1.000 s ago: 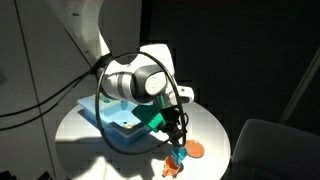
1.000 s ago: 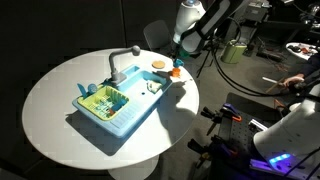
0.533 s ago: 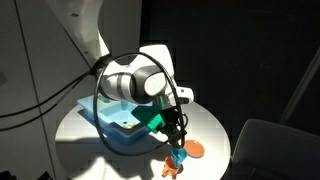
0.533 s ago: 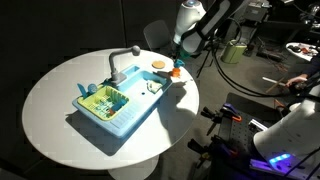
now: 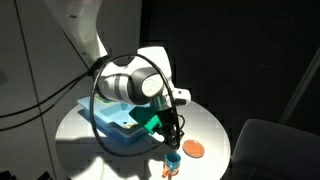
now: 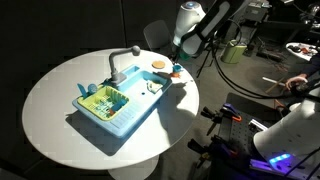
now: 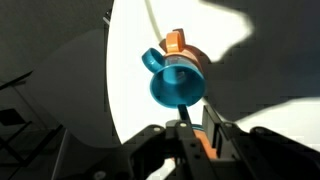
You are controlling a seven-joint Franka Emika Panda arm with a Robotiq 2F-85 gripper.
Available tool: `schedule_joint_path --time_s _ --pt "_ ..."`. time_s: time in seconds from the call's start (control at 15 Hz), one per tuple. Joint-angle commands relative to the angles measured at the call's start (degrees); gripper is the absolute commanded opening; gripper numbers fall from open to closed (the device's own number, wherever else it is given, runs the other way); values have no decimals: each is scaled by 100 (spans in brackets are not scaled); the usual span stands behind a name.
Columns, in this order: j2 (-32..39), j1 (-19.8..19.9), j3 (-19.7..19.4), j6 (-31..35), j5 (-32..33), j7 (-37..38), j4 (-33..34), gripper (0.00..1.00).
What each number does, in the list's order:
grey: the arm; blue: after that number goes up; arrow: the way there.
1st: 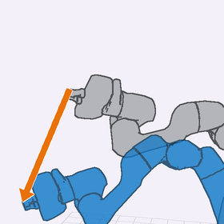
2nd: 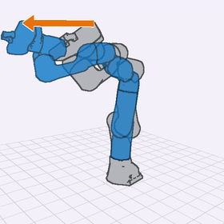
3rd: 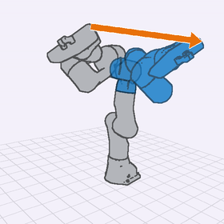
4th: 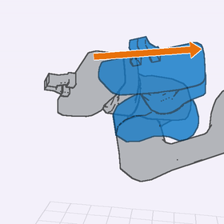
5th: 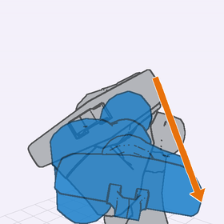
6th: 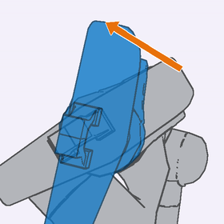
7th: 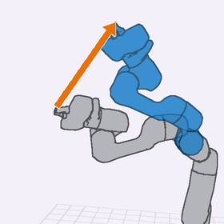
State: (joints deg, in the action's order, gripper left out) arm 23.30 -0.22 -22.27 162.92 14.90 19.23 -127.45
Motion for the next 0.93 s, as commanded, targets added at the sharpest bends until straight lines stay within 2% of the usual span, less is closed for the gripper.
schedule_joint_path --time_s 0.0,0.4,0.87 --pt "-31 -113 -105 -37 -2 133 -4 53" --pt "-310 -22 -38 -86 -152 76 -138 98" --pt "-593 209 3 -520 -674 273 -216 100"
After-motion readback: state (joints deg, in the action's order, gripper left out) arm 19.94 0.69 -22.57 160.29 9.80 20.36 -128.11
